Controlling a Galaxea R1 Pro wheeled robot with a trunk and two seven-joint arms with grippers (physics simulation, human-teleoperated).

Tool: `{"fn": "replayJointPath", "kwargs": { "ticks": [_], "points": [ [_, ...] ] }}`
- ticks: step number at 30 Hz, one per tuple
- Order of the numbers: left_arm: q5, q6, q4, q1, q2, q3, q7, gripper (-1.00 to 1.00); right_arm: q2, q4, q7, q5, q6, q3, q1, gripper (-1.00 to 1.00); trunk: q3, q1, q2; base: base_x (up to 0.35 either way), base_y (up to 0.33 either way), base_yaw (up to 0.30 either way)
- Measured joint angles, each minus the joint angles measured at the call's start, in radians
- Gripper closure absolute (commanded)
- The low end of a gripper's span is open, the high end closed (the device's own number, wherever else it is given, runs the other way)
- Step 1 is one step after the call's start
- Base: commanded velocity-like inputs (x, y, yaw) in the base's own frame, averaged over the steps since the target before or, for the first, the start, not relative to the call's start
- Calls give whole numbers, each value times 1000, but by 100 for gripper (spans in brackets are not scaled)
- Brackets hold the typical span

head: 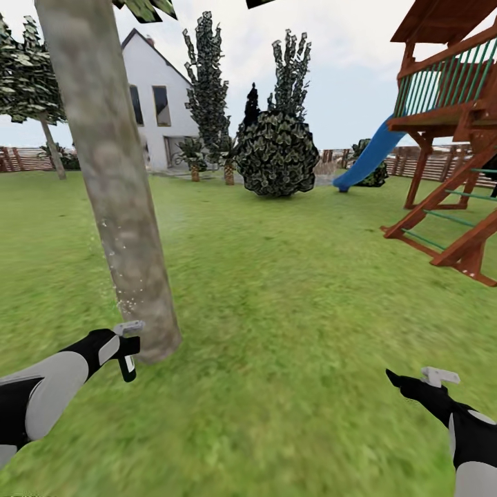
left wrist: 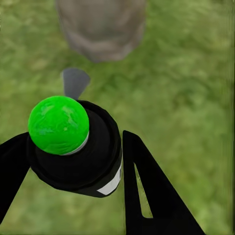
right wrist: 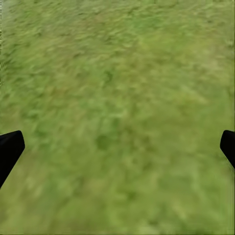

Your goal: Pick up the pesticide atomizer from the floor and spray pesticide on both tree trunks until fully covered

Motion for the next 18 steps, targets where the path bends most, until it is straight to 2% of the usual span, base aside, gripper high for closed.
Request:
{"fn": "replayJointPath", "kwargs": {
  "ticks": [18],
  "points": [
    [0, 0, 0, 0, -8, -1, 0, 100, 0, 0, 0, 0, 0, 0, 0, -100, 0, 0, 0, 137, -291, 252]
  ]
}}
